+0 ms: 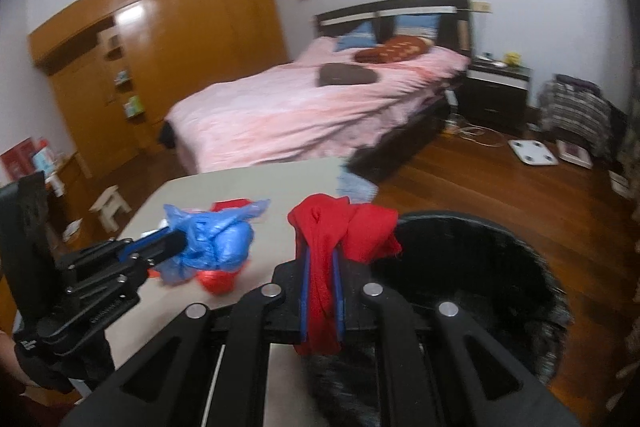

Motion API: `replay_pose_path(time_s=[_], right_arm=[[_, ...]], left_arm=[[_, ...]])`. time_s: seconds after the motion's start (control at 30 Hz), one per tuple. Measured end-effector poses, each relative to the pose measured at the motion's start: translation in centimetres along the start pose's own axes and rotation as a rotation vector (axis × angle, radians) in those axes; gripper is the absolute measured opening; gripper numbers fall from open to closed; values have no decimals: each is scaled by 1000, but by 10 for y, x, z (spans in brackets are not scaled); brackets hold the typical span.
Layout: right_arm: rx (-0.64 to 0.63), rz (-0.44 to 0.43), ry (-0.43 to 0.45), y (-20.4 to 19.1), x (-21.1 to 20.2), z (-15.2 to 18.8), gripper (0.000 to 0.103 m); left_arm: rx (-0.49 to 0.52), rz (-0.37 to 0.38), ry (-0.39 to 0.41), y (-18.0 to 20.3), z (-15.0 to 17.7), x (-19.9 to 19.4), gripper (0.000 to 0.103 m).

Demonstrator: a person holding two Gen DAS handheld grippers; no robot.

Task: Collect trash
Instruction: 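Carry the glove and blue bag over the bin and open both tools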

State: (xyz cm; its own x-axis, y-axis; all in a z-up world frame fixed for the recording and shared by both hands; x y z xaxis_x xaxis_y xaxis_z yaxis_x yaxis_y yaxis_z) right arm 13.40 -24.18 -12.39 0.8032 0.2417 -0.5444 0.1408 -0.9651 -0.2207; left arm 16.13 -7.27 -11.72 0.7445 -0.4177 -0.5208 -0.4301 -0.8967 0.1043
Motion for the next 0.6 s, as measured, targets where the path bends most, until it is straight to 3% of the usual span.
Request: replay_pose_path(time_s=[0.23, 0.3, 0.37, 0.4, 0.47, 0.6], right_arm=[[72, 147, -18, 70, -12, 16, 12], [84, 200, -29, 87, -13, 20, 14], [95, 243, -44, 100, -14, 25, 36], [106, 263, -47, 107, -14, 27, 41], [122, 288, -43, 116, -18, 30, 55], [108, 330, -27, 120, -21, 33, 80]], left_arm=[[35, 96, -32, 54, -4, 37, 9], [36, 135, -47, 69, -3, 49, 13], [42, 168, -61, 80, -2, 57, 24], [47, 179, -64, 85, -2, 61, 36], [51, 180, -63, 85, 1, 64, 51], [49, 141, -58, 71, 8, 58, 62]])
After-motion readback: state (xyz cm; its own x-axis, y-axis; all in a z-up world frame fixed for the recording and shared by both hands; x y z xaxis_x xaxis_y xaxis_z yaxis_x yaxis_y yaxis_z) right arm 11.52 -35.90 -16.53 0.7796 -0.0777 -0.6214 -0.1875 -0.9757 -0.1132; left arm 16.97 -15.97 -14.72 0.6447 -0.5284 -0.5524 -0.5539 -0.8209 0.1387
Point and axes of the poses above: each gripper's, at about its wrist camera, not at the fingertips, and x roughly the way its jaws point, y to its right, z to its underside, the point moved 8 cm from there along x, roughly the way its jaws point
